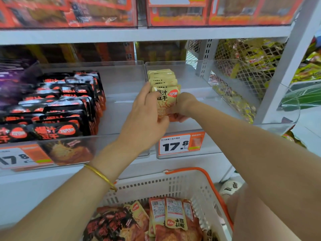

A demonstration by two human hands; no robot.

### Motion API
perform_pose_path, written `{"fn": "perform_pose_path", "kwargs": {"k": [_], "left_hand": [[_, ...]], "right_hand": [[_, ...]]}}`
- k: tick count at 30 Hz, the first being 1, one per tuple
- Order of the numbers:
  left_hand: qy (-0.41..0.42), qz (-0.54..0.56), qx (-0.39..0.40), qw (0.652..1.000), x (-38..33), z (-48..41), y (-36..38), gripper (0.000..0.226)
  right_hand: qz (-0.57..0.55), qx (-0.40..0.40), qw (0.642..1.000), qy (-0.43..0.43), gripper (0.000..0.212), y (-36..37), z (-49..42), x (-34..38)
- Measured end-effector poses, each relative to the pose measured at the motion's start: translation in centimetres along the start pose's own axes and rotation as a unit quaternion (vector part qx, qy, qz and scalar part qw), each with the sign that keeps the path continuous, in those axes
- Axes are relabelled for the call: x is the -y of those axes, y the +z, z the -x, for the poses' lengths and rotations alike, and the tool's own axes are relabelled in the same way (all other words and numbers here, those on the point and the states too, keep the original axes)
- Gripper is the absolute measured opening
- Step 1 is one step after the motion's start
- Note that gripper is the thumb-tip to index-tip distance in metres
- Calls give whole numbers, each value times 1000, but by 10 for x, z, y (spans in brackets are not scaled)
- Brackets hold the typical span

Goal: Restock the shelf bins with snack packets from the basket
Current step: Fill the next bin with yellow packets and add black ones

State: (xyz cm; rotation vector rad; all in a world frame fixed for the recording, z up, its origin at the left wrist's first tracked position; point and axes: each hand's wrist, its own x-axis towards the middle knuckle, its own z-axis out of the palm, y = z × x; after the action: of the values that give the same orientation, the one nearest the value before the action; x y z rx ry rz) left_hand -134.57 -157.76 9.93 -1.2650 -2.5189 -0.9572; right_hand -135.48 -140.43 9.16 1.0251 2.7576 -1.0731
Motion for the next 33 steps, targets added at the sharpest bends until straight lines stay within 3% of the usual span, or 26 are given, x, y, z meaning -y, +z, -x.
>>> {"fn": "perform_pose_path", "kwargs": {"k": [8,13,18,22,24,27,29,33], "left_hand": [[1,11,3,1000,1,0,-1,60],[2,25,-2,1000,0,3,-1,62],[14,32,-47,998,-3,10,-5,58],[67,66,-139,986,-7,47,-9,42],[89,69,-133,985,-1,80,-3,34],[63,31,-31,997,24,126,20,26],[24,-1,53,998,45,143,39,25],[-58,-32,163,984,66,149,60,22]], "right_hand": [[-94,14,995,4,43,-3,9,-3],[-109,1,994,7,34,-10,17,-3],[-124,-36,992,12,43,-20,28,-1],[-56,-151,983,-89,38,-31,87,-3],[-94,-167,967,-168,27,-29,141,-6],[-99,-7,978,-181,15,3,184,-19],[31,130,982,-134,9,43,172,-30],[271,270,921,-76,26,156,103,-89]]}}
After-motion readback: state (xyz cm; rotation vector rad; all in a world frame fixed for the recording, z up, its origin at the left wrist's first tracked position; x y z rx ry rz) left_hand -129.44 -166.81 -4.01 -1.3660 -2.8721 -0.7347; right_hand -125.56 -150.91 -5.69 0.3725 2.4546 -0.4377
